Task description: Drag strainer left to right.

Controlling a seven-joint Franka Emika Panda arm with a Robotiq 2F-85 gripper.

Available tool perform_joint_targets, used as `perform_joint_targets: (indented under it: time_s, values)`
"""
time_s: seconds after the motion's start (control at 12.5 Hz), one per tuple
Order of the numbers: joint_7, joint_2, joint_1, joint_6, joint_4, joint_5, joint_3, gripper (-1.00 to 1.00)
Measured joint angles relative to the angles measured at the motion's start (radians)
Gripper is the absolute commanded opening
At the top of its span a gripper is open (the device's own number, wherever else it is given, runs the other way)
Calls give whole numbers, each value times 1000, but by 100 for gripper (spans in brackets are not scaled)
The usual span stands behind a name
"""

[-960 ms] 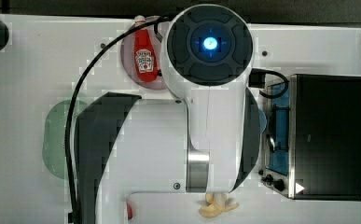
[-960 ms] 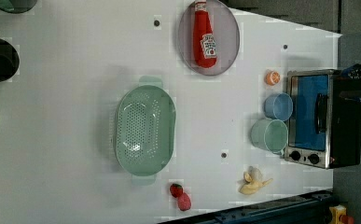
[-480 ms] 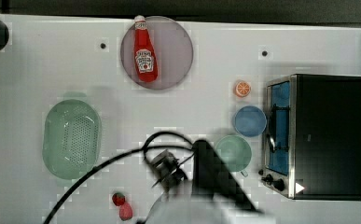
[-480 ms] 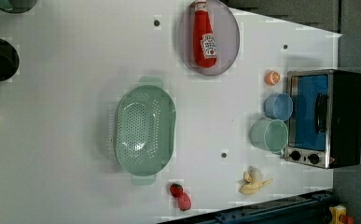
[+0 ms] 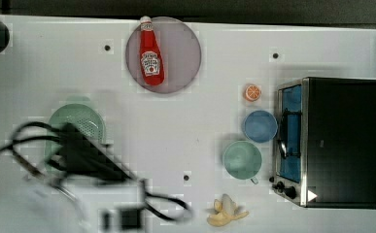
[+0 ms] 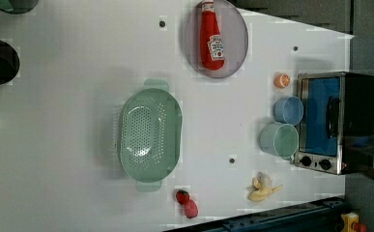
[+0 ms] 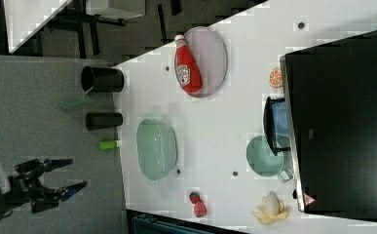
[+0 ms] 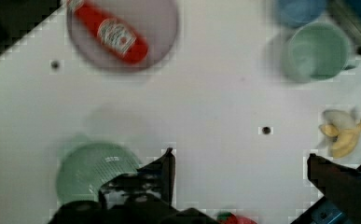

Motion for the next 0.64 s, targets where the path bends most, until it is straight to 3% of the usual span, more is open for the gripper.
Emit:
perform_joint_targets:
  time_s: [0.4, 0.64]
  values:
    - [250, 228, -8, 146, -82, 14, 235, 100]
    - [501, 362, 21, 293, -100, -7, 312, 100]
